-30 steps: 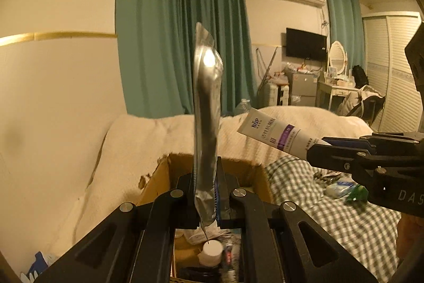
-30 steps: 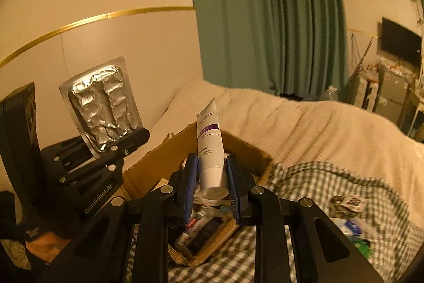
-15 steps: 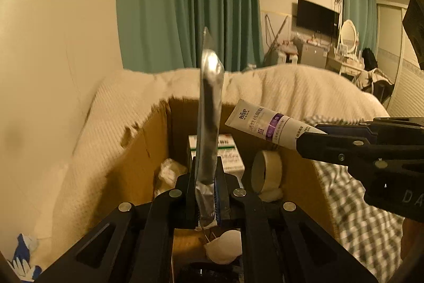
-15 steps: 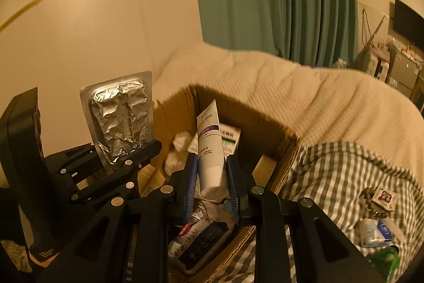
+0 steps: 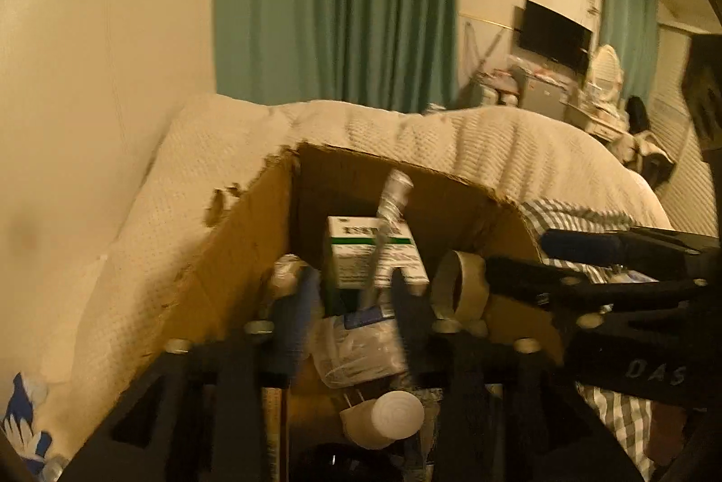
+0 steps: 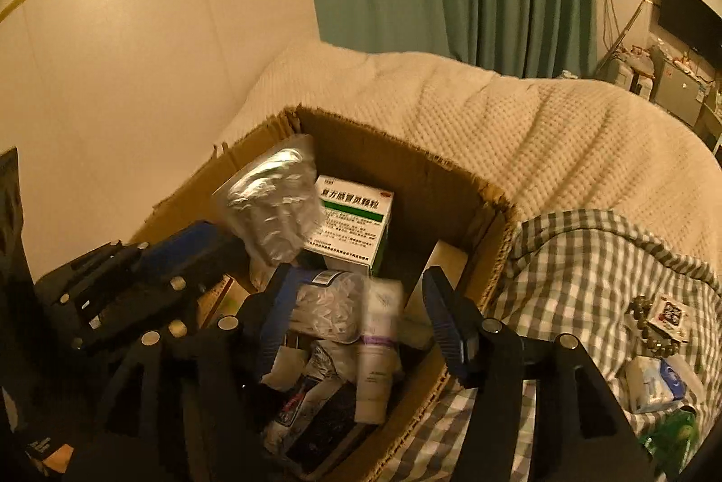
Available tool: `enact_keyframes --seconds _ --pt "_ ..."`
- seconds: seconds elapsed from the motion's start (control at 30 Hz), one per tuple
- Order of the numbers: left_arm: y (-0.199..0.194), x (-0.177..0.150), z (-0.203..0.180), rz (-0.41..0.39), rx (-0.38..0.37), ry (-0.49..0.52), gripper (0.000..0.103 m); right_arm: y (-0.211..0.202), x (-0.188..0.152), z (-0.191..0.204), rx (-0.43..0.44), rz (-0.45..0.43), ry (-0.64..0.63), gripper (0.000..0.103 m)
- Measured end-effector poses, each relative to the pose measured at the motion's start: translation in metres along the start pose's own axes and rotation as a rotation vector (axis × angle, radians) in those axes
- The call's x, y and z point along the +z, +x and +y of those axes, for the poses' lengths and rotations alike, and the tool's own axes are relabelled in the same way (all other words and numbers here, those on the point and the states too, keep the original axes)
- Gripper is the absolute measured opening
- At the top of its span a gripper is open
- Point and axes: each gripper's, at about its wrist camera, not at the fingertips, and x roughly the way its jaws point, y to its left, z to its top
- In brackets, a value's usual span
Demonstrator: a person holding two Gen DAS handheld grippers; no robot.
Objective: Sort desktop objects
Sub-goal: 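Open both grippers to drop the packs and tube into the box, then move both grippers back toward the green packet and sachet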
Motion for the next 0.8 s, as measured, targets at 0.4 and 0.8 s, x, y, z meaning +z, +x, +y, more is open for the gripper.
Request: enact_keyframes --seconds 0.4,0.8 --pt "-0.071 0.017 -0.021 -0.150 0.062 0.013 0.101 -0.110 -0.006 -0.022 -0.183 -0.224 0.009 0.099" --pt "-0.142 0.027 -0.067 -0.284 0.011 0.063 0.103 -0.214 -0.032 -0.046 -0.332 -0.411 0.013 0.103"
